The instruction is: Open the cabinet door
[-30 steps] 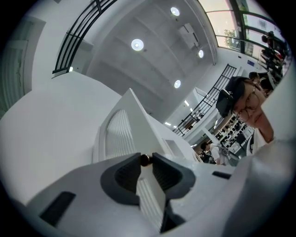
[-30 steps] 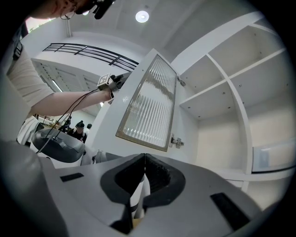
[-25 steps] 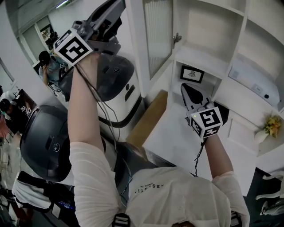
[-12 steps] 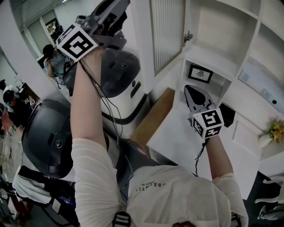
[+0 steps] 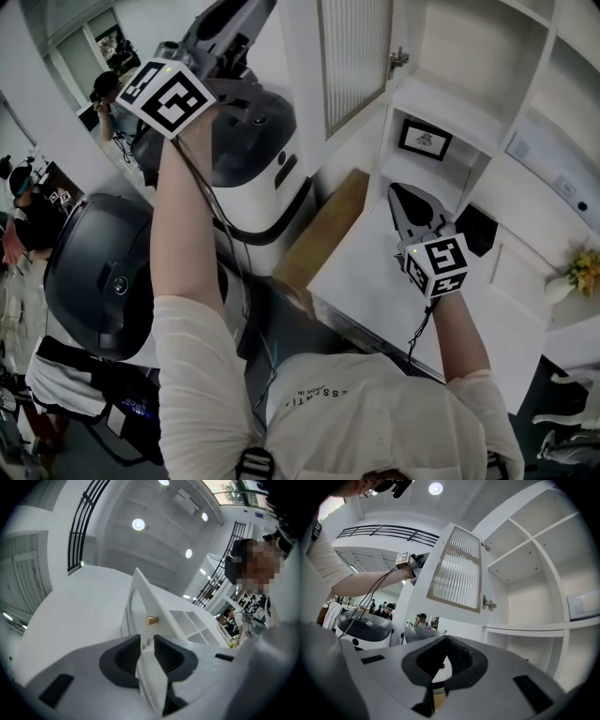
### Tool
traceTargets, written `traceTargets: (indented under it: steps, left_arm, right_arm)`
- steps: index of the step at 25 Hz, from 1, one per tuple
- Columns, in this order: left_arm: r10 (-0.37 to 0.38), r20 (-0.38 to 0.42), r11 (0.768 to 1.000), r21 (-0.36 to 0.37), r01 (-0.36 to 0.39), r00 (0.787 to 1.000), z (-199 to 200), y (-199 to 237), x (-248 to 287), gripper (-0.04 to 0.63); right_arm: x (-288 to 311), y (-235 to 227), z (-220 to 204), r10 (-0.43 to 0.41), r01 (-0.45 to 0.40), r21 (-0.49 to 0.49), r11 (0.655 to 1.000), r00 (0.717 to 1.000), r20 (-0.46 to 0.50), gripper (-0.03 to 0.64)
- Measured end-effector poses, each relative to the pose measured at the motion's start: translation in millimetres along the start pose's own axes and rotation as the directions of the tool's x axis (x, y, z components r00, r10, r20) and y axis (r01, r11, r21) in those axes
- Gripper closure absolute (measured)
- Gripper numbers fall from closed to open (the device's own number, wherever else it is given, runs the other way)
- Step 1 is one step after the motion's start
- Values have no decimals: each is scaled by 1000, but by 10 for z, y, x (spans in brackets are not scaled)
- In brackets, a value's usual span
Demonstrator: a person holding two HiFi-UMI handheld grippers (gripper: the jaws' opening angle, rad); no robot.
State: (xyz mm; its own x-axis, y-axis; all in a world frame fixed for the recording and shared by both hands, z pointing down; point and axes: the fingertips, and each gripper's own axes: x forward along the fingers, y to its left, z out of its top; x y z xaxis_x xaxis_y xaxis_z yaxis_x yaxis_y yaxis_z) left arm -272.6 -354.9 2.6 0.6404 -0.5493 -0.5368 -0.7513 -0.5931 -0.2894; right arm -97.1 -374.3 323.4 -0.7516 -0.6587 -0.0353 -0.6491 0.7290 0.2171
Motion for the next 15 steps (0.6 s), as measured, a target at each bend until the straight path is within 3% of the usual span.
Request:
traceTargets:
  steps: [8,15]
  left_arm:
    - [116,-135,990,95,-104,984,-347,-322,-523,518]
    - [107,-178,992,86,-93,978,-654,-982,-855,520]
  right_arm:
    - [-307,293,-187,37,-35,47,998,998,-43,601]
    - [-636,385,-157,17,-16,61,998,1000,-20,601]
